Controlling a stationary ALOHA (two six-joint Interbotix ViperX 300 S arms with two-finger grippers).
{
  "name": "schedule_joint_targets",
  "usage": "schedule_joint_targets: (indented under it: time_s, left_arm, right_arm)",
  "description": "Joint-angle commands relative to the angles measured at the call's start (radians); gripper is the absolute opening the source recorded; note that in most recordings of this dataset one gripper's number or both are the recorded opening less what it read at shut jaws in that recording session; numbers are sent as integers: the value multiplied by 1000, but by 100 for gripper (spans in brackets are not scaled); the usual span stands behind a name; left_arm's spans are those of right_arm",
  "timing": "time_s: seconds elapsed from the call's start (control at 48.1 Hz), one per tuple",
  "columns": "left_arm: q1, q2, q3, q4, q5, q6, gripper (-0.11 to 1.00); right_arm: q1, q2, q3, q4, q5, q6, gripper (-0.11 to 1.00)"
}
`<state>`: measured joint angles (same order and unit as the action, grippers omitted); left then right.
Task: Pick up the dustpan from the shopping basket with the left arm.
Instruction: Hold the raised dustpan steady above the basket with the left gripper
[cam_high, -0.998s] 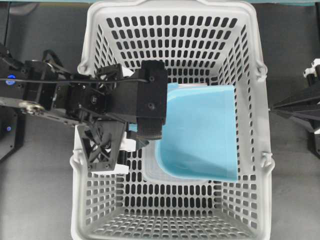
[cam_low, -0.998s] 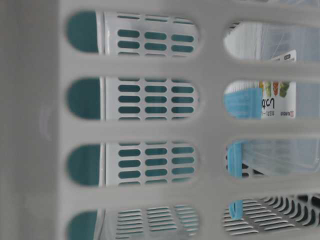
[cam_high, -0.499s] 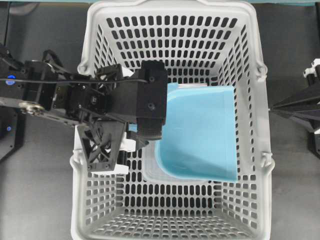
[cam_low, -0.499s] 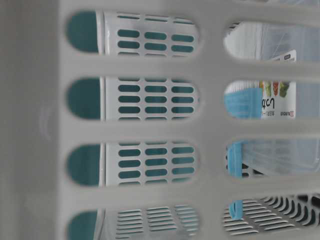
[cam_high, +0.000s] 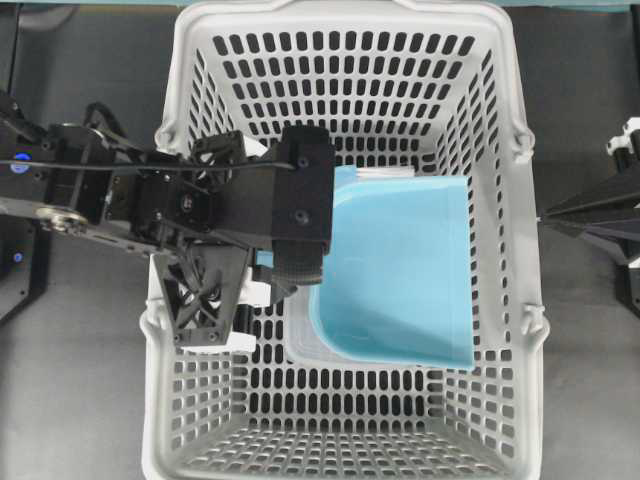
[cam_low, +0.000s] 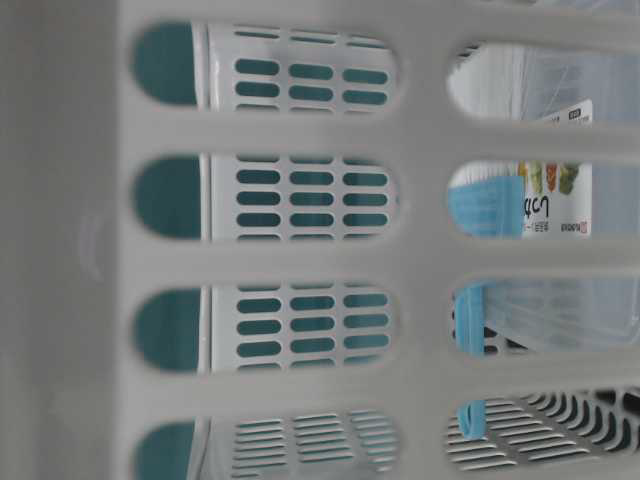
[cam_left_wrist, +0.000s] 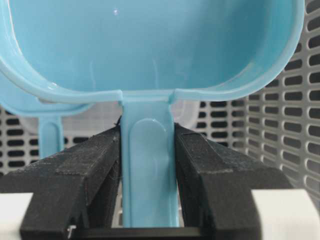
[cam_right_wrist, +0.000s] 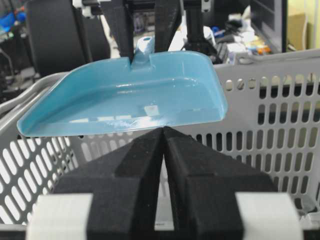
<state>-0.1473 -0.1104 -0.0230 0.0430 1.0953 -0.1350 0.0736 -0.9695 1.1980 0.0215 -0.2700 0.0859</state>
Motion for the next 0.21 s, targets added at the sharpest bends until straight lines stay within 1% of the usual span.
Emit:
schedule_joint_targets:
  time_s: [0.0,0.187]
  left_arm:
    - [-5,-15,-20,3,-3,2,30]
    - [-5,-15,-18,2,-3,2,30]
  right_arm:
    - [2,5,-9,3,-6,0,-1]
    - [2,5,-9,3,-6,0,-1]
